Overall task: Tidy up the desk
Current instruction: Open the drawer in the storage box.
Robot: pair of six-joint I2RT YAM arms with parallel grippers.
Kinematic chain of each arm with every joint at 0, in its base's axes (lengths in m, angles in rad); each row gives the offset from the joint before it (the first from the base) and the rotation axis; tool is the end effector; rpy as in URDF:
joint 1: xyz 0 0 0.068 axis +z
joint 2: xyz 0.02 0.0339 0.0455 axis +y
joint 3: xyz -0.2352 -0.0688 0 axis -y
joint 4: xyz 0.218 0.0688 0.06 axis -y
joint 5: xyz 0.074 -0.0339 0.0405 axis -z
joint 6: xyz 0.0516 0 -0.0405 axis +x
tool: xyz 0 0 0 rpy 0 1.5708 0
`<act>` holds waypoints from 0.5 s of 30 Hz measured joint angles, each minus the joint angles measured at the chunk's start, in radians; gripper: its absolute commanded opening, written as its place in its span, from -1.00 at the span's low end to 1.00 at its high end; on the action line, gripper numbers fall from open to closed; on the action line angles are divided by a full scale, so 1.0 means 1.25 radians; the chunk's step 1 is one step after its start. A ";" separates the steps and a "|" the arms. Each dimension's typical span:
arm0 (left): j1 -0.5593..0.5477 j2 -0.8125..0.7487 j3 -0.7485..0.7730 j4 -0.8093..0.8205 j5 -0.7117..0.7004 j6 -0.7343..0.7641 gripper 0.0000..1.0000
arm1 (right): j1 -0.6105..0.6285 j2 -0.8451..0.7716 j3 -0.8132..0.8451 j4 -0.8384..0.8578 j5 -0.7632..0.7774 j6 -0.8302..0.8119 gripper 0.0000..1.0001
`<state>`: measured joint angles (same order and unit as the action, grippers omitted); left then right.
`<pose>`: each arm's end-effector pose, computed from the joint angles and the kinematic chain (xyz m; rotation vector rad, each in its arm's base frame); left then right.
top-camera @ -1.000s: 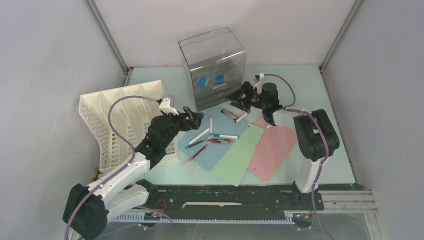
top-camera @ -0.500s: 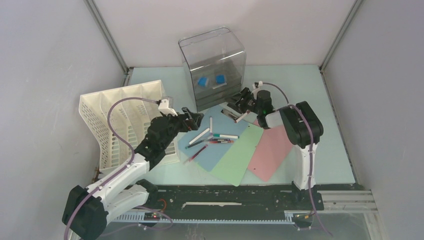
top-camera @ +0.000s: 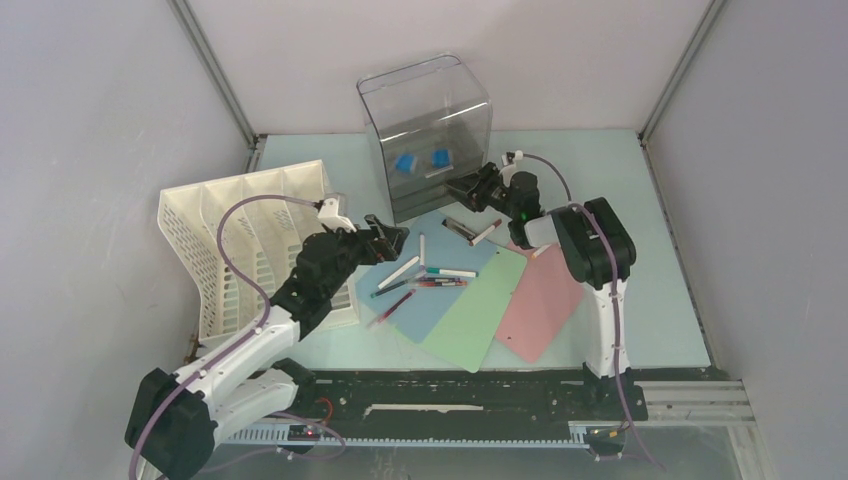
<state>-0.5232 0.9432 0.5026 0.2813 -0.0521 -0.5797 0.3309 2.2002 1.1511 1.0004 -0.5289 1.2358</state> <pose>0.1994 -0.1119 0.2453 -0.0904 1.7896 -0.7601 0.4053 0.1668 0.1388 0.3737 1.8430 1.5732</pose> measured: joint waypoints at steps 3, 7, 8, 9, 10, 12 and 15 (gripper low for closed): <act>0.000 0.003 0.000 0.000 0.002 -0.003 1.00 | 0.001 0.013 0.020 0.000 -0.001 0.009 -0.11; 0.000 0.004 0.000 0.000 0.002 -0.004 1.00 | 0.002 0.030 0.040 0.000 -0.003 0.021 -0.13; 0.000 0.004 0.000 0.000 0.002 -0.004 1.00 | 0.003 0.033 0.043 -0.001 -0.002 0.022 -0.13; 0.000 0.004 0.000 0.000 0.002 -0.004 1.00 | 0.003 0.035 0.045 -0.001 -0.002 0.023 -0.13; 0.000 0.004 0.000 0.000 0.002 -0.004 1.00 | 0.004 0.037 0.046 -0.001 -0.002 0.023 -0.14; 0.000 0.004 0.000 0.000 0.002 -0.005 1.00 | 0.005 0.042 0.051 -0.002 -0.002 0.024 -0.15; 0.000 0.004 0.000 0.000 0.002 -0.005 1.00 | 0.005 0.051 0.060 -0.002 -0.002 0.025 -0.17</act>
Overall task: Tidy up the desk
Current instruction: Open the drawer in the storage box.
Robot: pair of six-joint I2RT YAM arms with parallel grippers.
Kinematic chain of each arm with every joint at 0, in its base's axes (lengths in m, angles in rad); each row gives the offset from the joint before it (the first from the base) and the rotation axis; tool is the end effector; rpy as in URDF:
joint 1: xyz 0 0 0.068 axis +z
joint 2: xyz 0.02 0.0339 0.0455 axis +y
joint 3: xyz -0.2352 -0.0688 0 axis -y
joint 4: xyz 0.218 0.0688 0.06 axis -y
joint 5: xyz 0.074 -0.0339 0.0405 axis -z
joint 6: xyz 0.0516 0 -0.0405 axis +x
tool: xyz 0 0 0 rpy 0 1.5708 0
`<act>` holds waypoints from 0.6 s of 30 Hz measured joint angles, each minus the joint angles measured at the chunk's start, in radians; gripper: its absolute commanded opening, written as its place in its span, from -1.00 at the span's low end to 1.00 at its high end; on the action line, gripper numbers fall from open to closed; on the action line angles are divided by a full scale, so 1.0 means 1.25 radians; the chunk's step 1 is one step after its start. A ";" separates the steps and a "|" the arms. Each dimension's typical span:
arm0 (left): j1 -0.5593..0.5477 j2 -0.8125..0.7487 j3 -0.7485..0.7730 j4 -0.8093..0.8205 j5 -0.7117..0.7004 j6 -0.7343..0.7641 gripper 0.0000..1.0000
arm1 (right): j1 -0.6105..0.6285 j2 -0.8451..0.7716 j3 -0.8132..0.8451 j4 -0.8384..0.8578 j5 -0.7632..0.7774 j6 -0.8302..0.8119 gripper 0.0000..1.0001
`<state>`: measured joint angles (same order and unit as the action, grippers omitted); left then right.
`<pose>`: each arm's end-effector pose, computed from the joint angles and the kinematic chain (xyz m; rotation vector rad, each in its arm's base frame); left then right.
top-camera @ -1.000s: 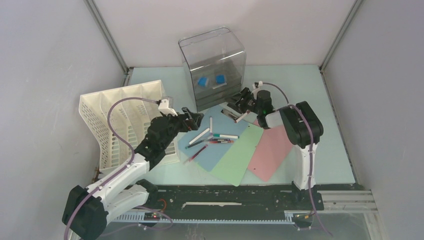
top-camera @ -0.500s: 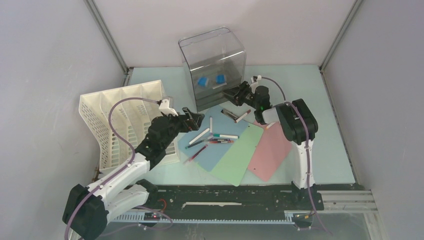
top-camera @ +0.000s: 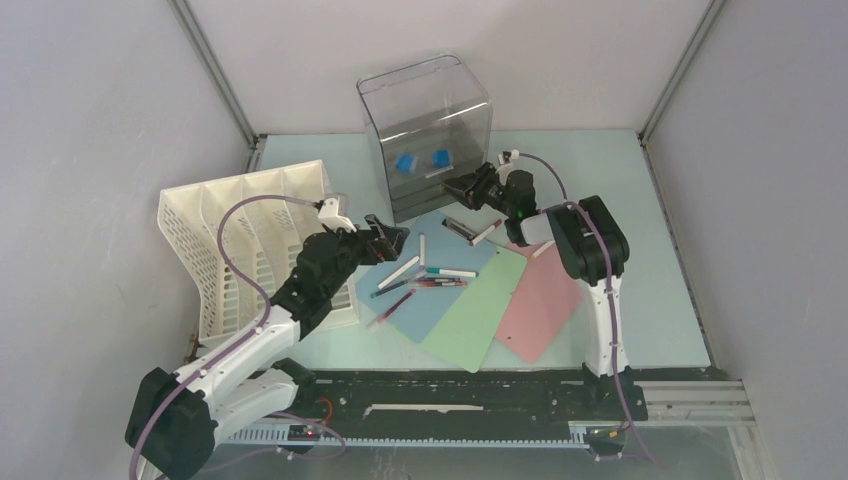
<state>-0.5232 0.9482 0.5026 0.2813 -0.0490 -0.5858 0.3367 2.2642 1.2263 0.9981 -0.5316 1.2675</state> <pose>0.1999 -0.1124 0.2442 -0.0936 1.7957 -0.7651 0.4172 0.1737 0.1324 0.3915 1.8410 1.6024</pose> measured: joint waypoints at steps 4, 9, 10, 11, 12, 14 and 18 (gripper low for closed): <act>0.000 0.000 0.000 0.000 0.000 0.000 1.00 | 0.000 0.007 0.008 0.002 -0.008 0.008 -0.24; 0.000 0.000 0.000 0.000 0.000 0.000 1.00 | 0.000 0.018 0.021 0.010 -0.014 0.020 -0.46; 0.000 0.000 0.000 0.000 0.000 0.000 1.00 | 0.000 0.020 0.021 0.013 -0.015 0.022 -0.53; 0.000 0.000 0.000 0.000 0.000 0.000 1.00 | 0.000 0.021 0.022 0.015 -0.016 0.025 -0.60; 0.000 0.000 0.000 0.000 0.000 0.000 1.00 | 0.000 0.023 0.022 0.016 -0.017 0.027 -0.68; 0.000 0.000 0.000 0.000 0.000 0.000 1.00 | 0.000 0.028 0.022 0.022 -0.020 0.036 -0.83; 0.000 -0.001 0.000 0.000 0.000 0.000 1.00 | -0.002 0.035 0.022 0.040 -0.026 0.057 -0.99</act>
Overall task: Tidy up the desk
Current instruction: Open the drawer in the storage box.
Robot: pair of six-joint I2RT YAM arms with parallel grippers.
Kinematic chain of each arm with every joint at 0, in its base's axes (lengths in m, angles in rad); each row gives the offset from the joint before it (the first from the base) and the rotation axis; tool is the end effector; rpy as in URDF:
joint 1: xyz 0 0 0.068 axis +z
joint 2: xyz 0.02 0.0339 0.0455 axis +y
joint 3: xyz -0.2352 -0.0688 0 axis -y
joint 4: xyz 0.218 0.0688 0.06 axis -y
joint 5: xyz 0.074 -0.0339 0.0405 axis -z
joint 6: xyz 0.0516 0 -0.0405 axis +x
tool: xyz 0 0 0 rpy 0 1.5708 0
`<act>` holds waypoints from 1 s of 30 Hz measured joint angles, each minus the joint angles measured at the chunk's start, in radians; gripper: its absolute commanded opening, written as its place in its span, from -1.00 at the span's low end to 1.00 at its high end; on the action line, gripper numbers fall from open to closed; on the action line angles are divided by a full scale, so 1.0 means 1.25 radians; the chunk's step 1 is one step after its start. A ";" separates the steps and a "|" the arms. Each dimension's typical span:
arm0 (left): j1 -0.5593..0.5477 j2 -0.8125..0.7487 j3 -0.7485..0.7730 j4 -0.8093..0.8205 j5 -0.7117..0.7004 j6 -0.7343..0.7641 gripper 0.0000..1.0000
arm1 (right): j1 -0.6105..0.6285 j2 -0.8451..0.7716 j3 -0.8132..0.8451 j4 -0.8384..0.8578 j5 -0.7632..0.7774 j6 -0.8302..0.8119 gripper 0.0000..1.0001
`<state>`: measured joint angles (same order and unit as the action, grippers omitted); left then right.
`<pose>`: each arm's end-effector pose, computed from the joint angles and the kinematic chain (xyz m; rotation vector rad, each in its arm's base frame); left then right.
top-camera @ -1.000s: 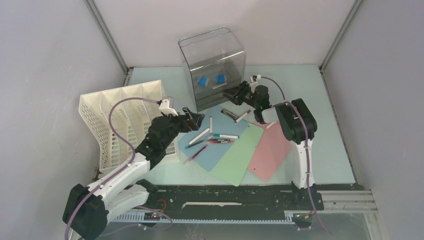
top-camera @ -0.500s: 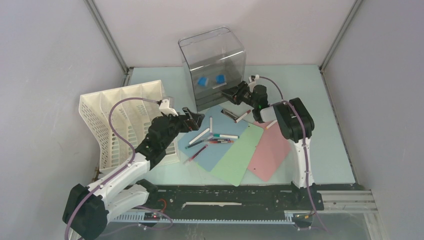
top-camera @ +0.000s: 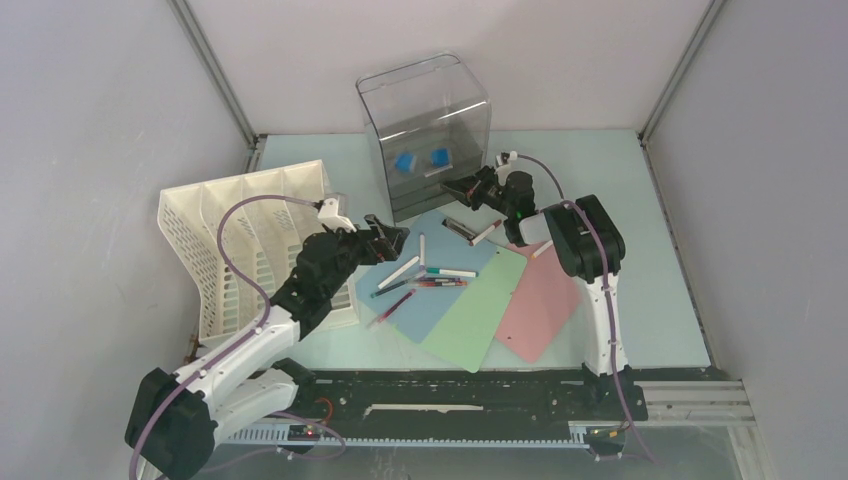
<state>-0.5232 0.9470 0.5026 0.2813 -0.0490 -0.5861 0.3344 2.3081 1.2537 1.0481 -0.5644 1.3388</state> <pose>0.1997 -0.1123 0.2445 -0.0938 1.7945 -0.7657 0.4212 0.1756 0.1269 0.4124 1.8296 1.6796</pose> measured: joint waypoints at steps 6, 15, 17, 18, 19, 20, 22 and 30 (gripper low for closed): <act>0.000 -0.010 0.000 0.000 0.000 0.000 1.00 | -0.006 0.000 -0.011 0.012 0.004 0.008 -1.00; 0.000 -0.020 -0.015 0.000 0.003 0.000 1.00 | -0.011 -0.033 -0.090 0.058 0.005 0.008 -1.00; 0.000 -0.025 -0.023 0.000 0.003 0.000 1.00 | -0.012 -0.044 -0.112 0.067 0.005 0.008 -1.00; 0.000 -0.029 -0.027 0.000 0.003 0.000 1.00 | -0.012 -0.049 -0.119 0.069 0.004 0.007 -1.00; 0.000 -0.032 -0.030 0.000 0.004 0.000 1.00 | -0.012 -0.053 -0.127 0.071 0.003 0.005 -1.00; 0.000 -0.035 -0.033 0.000 0.004 0.000 1.00 | -0.013 -0.059 -0.136 0.071 0.002 0.004 -1.00; 0.000 -0.042 -0.039 0.000 0.006 0.000 1.00 | -0.016 -0.070 -0.154 0.072 -0.003 0.001 -1.00; 0.000 -0.061 -0.051 0.000 0.028 0.000 1.00 | -0.030 -0.108 -0.206 0.070 -0.031 -0.024 -0.79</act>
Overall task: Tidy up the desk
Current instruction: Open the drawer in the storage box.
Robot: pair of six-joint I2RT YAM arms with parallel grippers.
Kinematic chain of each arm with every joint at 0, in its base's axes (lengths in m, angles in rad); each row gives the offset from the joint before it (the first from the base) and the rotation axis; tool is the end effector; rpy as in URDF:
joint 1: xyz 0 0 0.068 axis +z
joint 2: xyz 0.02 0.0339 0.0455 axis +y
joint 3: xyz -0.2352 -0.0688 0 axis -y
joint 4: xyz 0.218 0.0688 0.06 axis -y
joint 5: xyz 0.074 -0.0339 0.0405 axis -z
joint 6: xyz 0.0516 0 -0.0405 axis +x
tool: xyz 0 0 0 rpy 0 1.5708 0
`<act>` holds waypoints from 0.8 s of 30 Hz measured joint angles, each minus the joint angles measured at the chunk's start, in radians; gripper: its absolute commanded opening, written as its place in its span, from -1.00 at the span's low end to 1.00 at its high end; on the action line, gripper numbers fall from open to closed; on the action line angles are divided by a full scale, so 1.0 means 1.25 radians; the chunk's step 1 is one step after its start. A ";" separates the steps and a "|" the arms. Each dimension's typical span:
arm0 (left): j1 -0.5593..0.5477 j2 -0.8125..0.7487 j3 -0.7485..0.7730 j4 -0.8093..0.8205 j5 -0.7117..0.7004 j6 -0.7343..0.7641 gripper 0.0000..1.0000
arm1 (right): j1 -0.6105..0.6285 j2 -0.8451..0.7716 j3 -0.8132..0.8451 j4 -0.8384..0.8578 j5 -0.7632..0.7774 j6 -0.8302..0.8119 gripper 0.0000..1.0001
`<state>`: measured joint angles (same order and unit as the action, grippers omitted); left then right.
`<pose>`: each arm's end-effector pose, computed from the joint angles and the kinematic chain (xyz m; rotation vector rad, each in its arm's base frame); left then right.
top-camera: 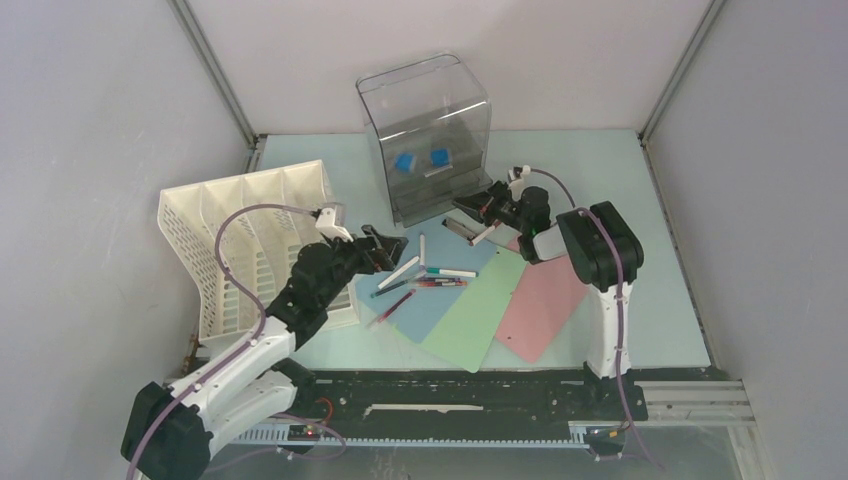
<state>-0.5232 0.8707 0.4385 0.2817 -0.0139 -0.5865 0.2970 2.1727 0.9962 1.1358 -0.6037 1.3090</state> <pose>0.1872 -0.1072 0.2377 -0.0673 1.7883 -0.8000 0.3822 0.1476 0.1244 0.4070 1.8594 1.6541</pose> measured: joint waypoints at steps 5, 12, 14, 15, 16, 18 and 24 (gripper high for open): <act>0.000 -0.021 -0.013 0.000 0.028 0.001 1.00 | -0.008 -0.024 -0.028 -0.007 -0.023 -0.034 -0.55; 0.000 -0.065 -0.048 0.000 0.049 0.002 1.00 | -0.013 -0.091 -0.070 -0.073 -0.056 -0.117 -0.26; 0.000 -0.073 -0.055 0.000 0.056 0.002 1.00 | -0.014 -0.115 -0.081 -0.101 -0.069 -0.147 -0.25; 0.000 -0.075 -0.058 0.000 0.059 0.002 1.00 | -0.014 -0.126 -0.087 -0.110 -0.075 -0.161 -0.24; 0.000 -0.078 -0.061 0.001 0.060 0.002 1.00 | -0.016 -0.139 -0.094 -0.123 -0.084 -0.176 -0.24; 0.000 -0.084 -0.068 0.001 0.064 0.002 1.00 | -0.021 -0.159 -0.105 -0.145 -0.096 -0.200 -0.24; 0.000 -0.089 -0.089 0.012 0.065 0.002 1.00 | -0.048 -0.254 -0.132 -0.262 -0.157 -0.320 -0.24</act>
<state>-0.5232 0.7593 0.3275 0.2966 0.0673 -0.5838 0.2371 1.8549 0.8310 0.8089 -0.7994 0.9092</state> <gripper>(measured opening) 0.996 0.382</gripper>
